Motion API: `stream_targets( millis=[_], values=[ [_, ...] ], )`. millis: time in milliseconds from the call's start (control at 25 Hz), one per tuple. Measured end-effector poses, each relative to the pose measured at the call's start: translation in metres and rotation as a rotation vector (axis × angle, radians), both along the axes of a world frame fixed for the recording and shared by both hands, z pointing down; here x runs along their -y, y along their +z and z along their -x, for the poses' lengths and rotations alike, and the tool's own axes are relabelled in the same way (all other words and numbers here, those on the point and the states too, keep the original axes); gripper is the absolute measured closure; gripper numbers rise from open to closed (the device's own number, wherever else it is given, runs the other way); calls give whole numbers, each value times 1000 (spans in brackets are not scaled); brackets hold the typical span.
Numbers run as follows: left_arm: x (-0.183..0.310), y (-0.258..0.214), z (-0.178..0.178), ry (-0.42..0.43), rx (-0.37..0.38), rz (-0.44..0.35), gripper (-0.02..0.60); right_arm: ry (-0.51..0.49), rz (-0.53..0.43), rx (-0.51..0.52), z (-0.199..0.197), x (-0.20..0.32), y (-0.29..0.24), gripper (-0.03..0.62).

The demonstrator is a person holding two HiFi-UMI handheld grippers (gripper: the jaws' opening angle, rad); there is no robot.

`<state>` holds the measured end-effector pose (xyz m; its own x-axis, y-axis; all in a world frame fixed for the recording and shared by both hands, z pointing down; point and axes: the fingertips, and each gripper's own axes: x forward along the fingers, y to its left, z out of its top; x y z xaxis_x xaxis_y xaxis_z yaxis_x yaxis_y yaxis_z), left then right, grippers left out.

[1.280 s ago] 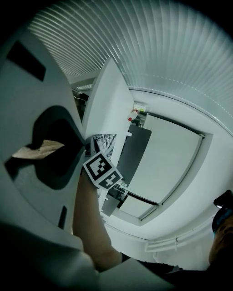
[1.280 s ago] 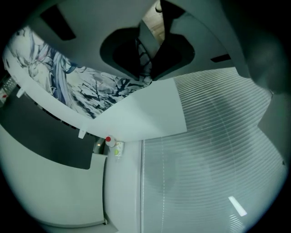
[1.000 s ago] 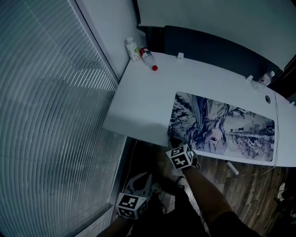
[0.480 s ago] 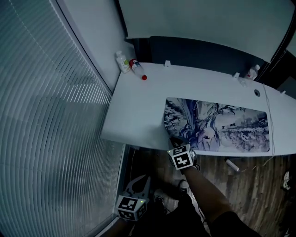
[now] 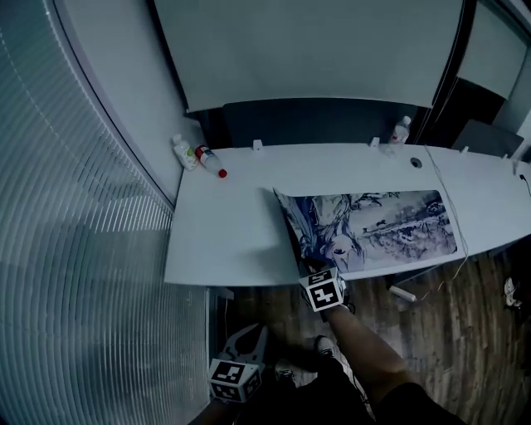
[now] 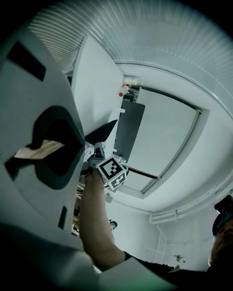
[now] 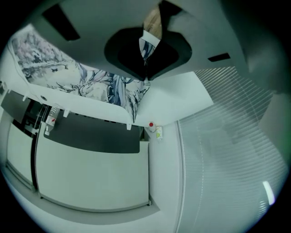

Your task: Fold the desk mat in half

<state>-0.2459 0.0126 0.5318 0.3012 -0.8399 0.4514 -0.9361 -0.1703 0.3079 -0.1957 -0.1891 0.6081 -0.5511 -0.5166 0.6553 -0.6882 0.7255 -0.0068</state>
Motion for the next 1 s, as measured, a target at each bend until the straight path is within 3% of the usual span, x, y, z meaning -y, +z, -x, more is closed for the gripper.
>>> stream_targets(
  millis=[240, 520, 760, 1000],
  values=[
    [0, 0, -1, 61, 19, -17, 575, 77, 31, -3, -18, 1, 9, 551],
    [9, -1, -11, 66, 40, -21, 575, 111, 46, 15, -42, 6, 13, 551],
    [32, 2, -46, 59, 12, -28, 575, 101, 68, 28, -71, 14, 23, 551],
    [43, 4, -76, 59, 33, -10, 575, 104, 109, 24, -104, 26, 40, 551]
  ],
)
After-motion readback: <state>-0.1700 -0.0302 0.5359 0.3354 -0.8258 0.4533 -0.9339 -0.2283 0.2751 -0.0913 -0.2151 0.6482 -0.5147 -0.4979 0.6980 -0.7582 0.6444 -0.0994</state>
